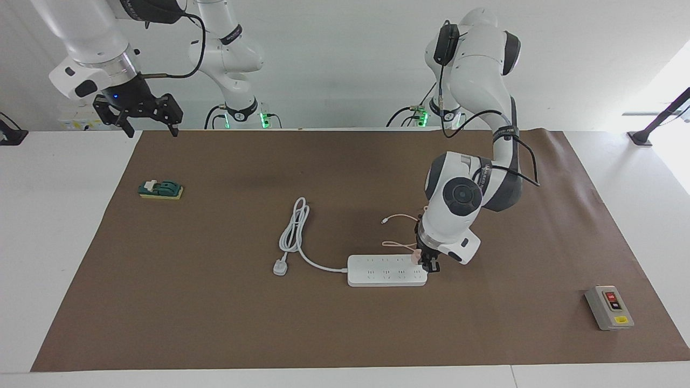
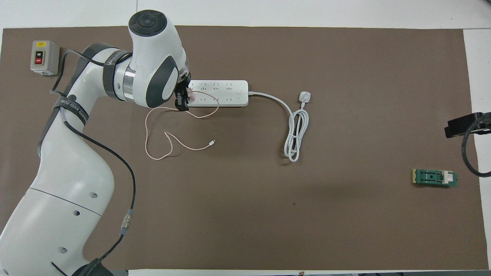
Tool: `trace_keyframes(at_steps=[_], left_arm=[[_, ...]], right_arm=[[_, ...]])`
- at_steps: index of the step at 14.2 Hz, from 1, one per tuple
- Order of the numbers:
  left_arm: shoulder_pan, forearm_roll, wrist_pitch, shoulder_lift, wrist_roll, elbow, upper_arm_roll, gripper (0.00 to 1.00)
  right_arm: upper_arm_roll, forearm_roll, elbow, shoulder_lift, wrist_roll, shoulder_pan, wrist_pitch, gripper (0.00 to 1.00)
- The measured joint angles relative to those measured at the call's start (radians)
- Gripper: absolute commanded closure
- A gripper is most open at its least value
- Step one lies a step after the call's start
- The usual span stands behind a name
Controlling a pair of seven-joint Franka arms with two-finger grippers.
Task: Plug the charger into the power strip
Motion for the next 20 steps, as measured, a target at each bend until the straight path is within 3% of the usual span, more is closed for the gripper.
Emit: trace_keyframes(at_steps=[9,20], left_arm=[[-0.006,0.017,0.016,-0.002,0.000,-0.015,0.000,1.00],[-0.031,0.077,0.114,-0.043,-0.066,-0.115,0.003,0.98]], right_arm=[[0.000,0.000,0.000,0.000,0.000,0.000,0.000,0.00],[0.000,0.000,0.000,0.000,0.000,0.000,0.000,0.00]])
